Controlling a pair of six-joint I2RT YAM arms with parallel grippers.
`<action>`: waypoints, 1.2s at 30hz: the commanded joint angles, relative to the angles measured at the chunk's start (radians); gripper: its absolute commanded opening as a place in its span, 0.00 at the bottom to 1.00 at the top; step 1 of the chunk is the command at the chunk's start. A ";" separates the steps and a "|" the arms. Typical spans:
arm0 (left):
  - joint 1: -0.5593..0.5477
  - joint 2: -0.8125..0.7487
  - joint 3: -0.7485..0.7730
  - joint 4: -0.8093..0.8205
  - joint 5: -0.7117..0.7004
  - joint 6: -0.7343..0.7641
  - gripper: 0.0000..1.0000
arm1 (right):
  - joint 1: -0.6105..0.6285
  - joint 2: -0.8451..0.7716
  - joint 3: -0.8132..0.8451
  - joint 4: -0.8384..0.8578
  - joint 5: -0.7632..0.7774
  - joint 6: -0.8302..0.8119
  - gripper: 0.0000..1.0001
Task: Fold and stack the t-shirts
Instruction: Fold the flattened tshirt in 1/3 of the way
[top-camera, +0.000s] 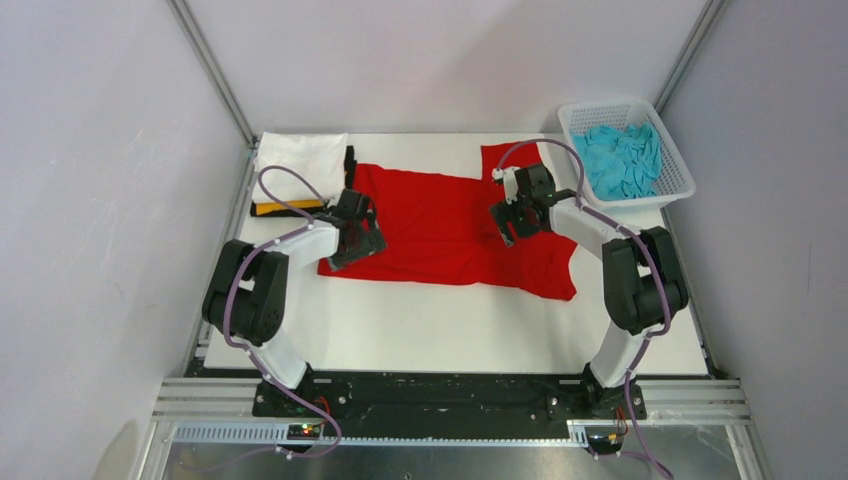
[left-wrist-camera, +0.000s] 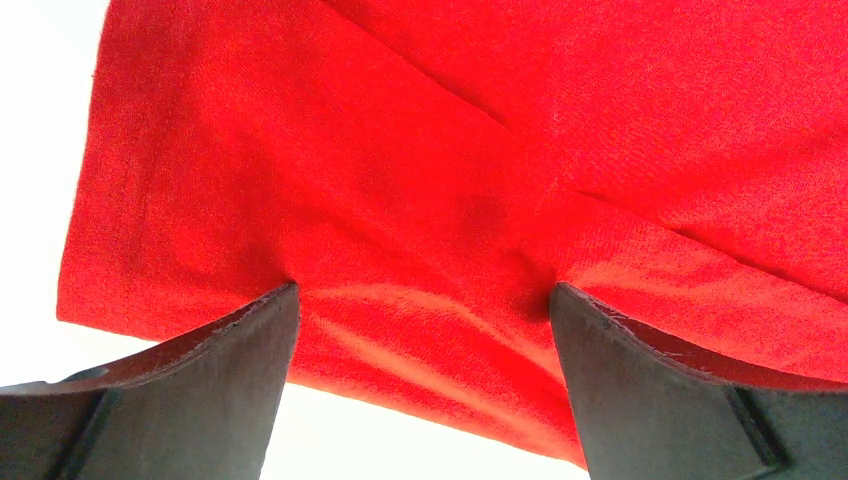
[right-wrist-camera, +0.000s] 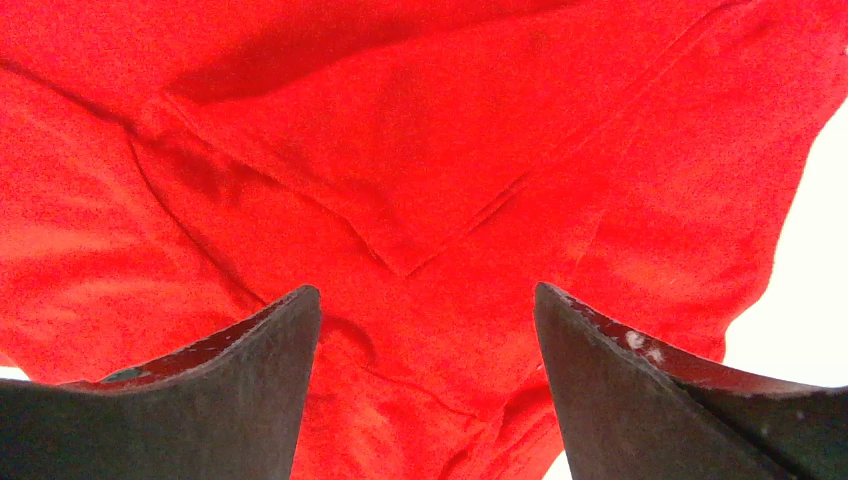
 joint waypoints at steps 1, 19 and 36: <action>0.009 -0.019 -0.005 -0.016 -0.007 0.029 1.00 | 0.008 0.038 0.043 -0.115 -0.053 -0.051 0.80; 0.008 0.015 0.010 -0.016 0.006 0.038 1.00 | 0.021 0.143 0.097 -0.005 0.019 -0.012 0.46; 0.008 0.013 0.009 -0.016 0.013 0.038 1.00 | 0.056 0.128 0.103 0.056 0.180 0.003 0.00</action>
